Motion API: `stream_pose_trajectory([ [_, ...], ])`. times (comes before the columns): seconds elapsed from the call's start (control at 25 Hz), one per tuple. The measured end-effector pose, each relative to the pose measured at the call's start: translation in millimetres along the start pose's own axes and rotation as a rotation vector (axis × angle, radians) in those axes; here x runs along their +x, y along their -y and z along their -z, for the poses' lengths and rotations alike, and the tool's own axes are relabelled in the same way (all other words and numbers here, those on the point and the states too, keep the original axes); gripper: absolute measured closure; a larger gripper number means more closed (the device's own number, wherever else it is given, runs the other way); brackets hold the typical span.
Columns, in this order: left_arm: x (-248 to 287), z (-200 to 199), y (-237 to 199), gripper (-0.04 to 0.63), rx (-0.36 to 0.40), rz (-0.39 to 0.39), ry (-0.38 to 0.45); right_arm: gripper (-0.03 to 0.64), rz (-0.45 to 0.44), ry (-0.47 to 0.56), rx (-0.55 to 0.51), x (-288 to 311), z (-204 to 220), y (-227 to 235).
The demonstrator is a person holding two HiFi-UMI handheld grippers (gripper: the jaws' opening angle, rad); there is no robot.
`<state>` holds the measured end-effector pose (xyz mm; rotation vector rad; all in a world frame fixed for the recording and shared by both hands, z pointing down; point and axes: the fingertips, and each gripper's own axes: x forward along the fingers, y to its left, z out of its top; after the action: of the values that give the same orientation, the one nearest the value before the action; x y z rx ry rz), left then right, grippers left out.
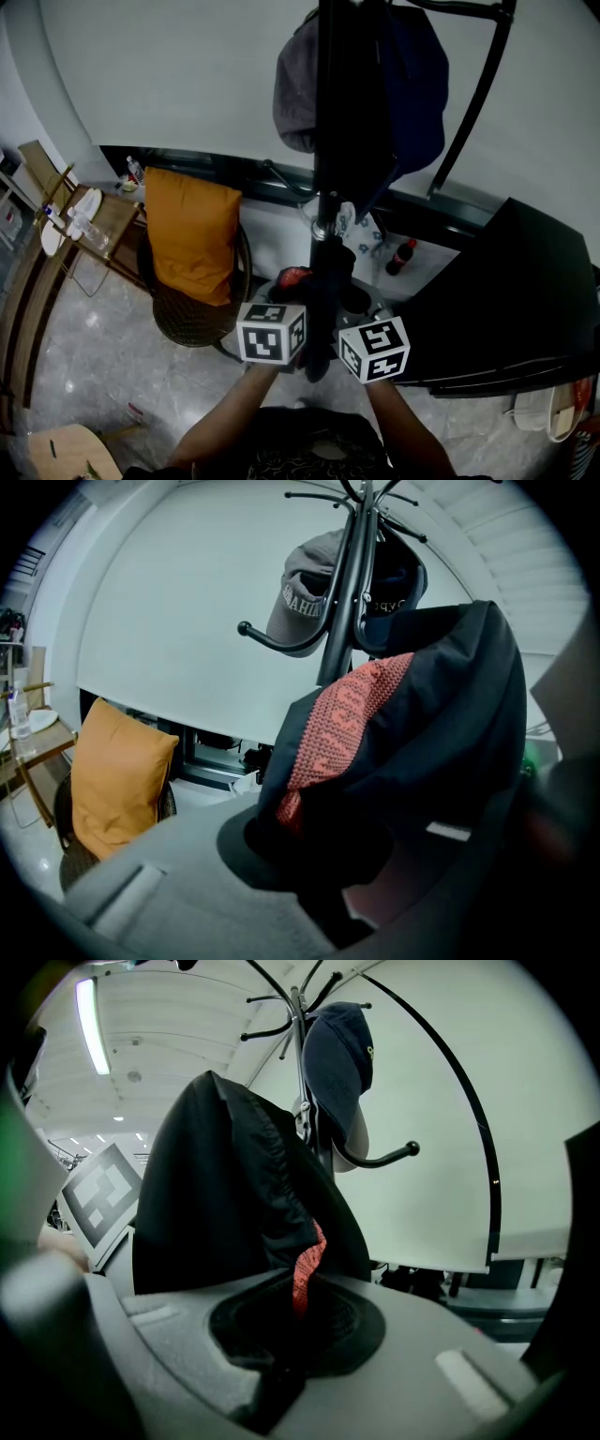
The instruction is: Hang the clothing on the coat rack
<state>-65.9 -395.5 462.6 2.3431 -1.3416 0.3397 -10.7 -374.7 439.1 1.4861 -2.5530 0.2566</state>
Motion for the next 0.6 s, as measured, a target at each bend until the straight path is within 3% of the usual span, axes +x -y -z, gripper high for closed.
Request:
stream_pose_trajectory([
  [0.6,-5.6,10.6,3.1,0.576,-0.005,0.005,-0.006,0.598,0.005,-0.020,0.006,-8.1,10.4,-4.7],
])
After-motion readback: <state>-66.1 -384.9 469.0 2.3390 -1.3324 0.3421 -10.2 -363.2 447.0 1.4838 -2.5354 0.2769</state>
